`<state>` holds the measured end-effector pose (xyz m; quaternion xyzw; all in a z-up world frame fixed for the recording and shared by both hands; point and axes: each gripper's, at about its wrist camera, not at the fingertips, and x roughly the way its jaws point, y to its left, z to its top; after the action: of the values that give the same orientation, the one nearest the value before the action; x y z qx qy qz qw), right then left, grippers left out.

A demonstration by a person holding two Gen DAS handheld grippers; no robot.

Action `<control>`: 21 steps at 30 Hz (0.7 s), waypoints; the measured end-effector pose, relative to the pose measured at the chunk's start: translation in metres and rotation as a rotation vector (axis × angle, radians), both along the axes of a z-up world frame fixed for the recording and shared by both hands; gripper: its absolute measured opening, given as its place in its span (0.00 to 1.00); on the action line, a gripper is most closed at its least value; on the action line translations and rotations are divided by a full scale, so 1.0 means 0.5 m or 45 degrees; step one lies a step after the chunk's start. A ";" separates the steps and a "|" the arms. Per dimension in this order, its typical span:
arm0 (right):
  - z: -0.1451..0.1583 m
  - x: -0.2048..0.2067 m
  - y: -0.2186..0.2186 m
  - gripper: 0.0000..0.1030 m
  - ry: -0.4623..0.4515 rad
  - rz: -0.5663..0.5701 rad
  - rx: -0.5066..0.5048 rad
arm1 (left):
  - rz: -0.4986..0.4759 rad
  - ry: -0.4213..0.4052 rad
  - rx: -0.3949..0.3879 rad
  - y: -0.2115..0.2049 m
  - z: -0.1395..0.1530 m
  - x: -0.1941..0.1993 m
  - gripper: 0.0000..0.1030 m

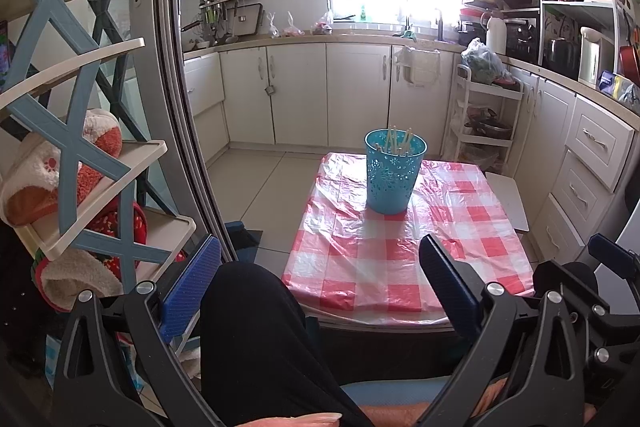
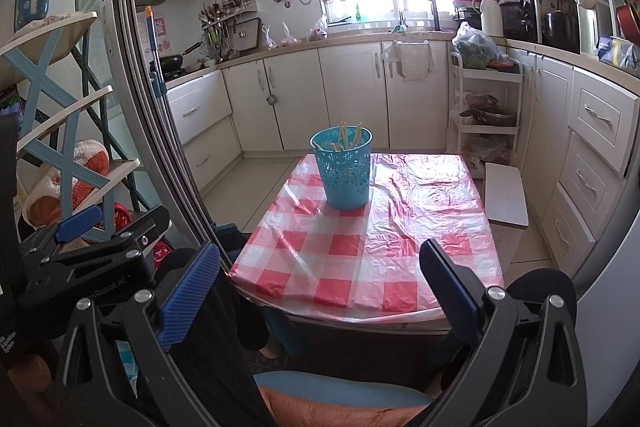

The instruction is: Organize utensils

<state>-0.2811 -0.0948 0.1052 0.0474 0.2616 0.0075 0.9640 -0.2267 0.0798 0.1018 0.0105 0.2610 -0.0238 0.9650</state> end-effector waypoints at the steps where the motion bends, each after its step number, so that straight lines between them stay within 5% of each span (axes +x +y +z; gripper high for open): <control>1: 0.000 0.000 0.000 0.93 0.000 0.001 0.000 | -0.001 0.001 0.000 -0.003 0.001 0.002 0.93; 21: 0.000 0.000 -0.002 0.93 0.003 0.000 0.003 | -0.005 0.011 0.006 0.008 -0.007 -0.003 0.93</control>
<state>-0.2810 -0.0956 0.1050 0.0484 0.2628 0.0078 0.9636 -0.2280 0.0837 0.0981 0.0131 0.2650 -0.0250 0.9638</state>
